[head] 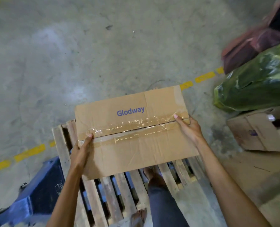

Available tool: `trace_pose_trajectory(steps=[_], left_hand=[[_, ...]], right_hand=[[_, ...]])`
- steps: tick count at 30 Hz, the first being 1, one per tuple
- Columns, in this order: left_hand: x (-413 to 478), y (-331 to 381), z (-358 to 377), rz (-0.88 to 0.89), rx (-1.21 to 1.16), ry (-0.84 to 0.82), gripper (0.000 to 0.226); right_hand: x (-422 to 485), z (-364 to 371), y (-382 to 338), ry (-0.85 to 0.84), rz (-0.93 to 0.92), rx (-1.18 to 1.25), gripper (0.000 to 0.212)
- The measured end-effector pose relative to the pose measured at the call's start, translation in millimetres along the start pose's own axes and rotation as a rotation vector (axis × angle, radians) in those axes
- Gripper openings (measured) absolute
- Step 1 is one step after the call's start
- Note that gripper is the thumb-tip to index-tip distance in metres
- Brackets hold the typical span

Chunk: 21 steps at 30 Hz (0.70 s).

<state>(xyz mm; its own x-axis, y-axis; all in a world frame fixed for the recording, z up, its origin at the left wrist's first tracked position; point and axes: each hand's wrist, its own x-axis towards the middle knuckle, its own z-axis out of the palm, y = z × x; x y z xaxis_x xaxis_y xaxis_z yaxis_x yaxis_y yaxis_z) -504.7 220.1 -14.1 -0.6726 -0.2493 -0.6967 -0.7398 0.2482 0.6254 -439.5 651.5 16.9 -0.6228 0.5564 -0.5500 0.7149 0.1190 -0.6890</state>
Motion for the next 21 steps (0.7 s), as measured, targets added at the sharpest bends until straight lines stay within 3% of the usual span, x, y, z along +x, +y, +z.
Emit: trace_pose_trajectory(steps=[6, 10, 19, 21], left_hand=[[-102.3, -13.7, -2.2, 0.243, 0.122, -0.139, 0.075], [-156.2, -39.9, 9.7, 0.395, 0.213, -0.234, 0.098], [-338.1, -129.3, 62.2, 0.497, 0.480, -0.537, 0.080], [-368.6, -156.1, 82.6, 0.530, 0.527, -0.630, 0.088]], right_hand=[[-141.4, -69.4, 68.1, 0.218, -0.026, 0.104, 0.073], [-250.7, -108.6, 134.8, 0.344, -0.009, 0.161, 0.055], [-511.0, -190.1, 308.8, 0.667, 0.269, 0.273, 0.070], [-563.8, -199.9, 347.4, 0.731, 0.331, 0.313, 0.069]])
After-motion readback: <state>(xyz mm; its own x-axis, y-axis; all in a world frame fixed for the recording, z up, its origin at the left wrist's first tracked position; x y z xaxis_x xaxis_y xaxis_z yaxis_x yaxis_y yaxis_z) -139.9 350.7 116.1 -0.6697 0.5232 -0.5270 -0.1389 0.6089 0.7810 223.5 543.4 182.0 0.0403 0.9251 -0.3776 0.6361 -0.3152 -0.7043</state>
